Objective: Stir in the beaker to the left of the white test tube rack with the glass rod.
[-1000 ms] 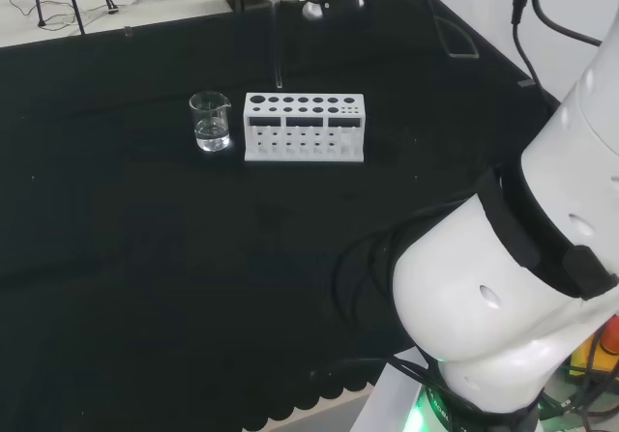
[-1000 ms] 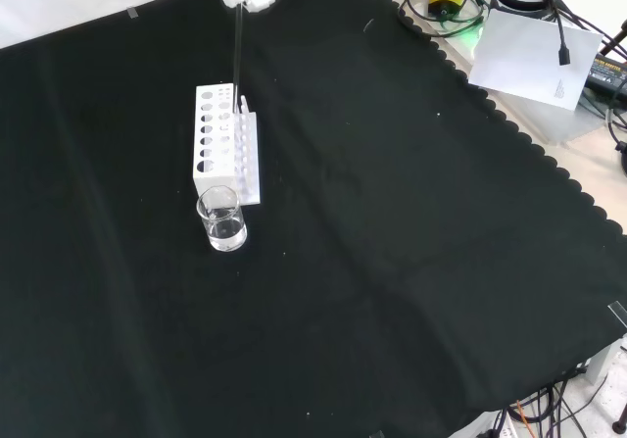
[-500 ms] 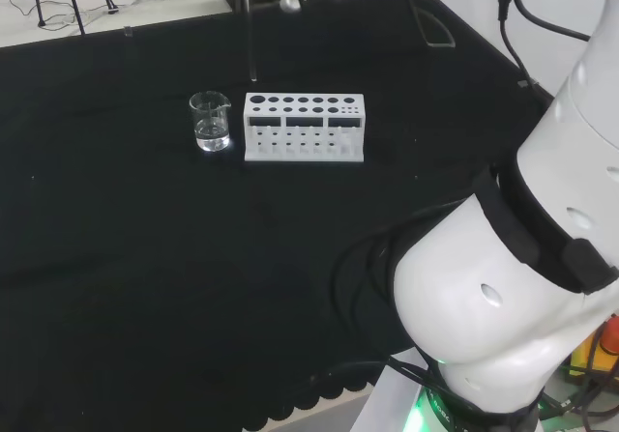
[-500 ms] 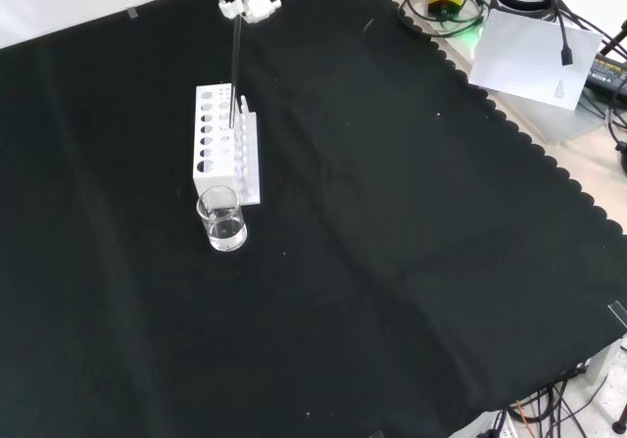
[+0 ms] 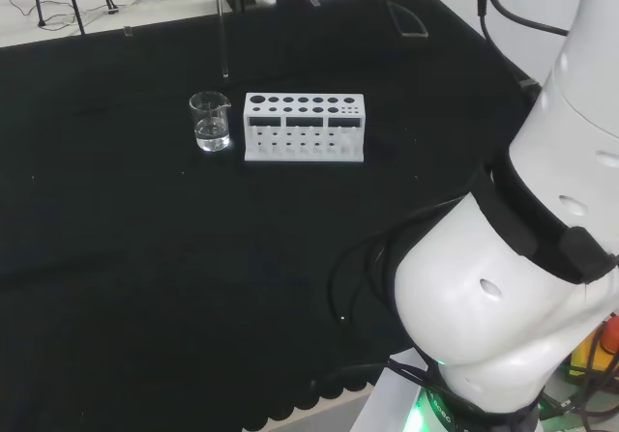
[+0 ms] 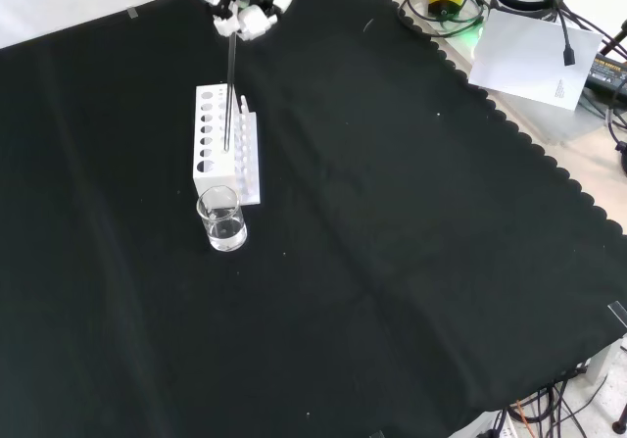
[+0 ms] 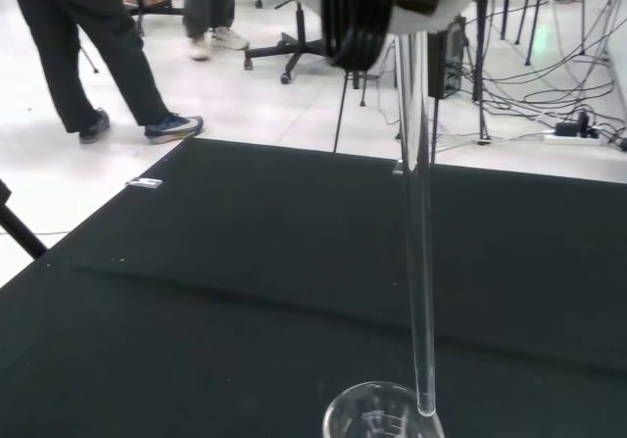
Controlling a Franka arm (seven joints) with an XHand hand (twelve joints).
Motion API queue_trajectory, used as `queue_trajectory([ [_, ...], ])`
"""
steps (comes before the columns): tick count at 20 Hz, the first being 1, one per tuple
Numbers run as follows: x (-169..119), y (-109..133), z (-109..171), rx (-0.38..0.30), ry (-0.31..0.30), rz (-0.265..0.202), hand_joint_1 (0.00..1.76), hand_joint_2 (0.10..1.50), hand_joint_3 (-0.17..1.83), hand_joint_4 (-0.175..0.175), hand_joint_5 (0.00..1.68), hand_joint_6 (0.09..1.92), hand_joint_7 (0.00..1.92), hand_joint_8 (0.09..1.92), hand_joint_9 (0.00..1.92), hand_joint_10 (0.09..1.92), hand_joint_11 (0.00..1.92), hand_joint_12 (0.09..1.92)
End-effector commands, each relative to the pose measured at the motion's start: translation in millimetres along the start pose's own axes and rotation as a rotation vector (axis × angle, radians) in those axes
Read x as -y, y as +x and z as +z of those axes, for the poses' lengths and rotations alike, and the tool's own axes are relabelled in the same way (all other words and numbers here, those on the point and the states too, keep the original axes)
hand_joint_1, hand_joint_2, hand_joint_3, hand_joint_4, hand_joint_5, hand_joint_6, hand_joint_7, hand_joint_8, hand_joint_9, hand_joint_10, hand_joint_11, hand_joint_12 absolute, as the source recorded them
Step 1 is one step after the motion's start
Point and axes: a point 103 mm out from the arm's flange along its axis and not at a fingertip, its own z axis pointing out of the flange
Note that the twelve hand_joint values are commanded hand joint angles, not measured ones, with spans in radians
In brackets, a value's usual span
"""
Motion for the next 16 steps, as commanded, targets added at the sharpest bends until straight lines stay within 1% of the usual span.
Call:
queue_trajectory([
  [1,-20.7,7.9,17.4,-0.028,0.004,-0.044,1.30,0.76,0.68,-0.175,1.00,0.85,1.12,1.24,1.65,0.95,1.65,0.72],
  [8,-32.4,3.9,38.5,-0.059,0.011,-0.064,1.30,0.75,0.68,-0.175,1.01,0.85,1.12,1.24,1.65,0.94,1.65,0.72],
  [14,-43.0,6.7,59.2,-0.064,0.035,-0.075,1.30,0.75,0.68,-0.175,1.01,0.85,1.12,1.24,1.65,0.94,1.65,0.71],
  [16,-46.8,6.6,67.3,-0.065,0.042,-0.072,1.30,0.75,0.68,-0.175,1.01,0.85,1.12,1.24,1.65,0.94,1.65,0.71],
])
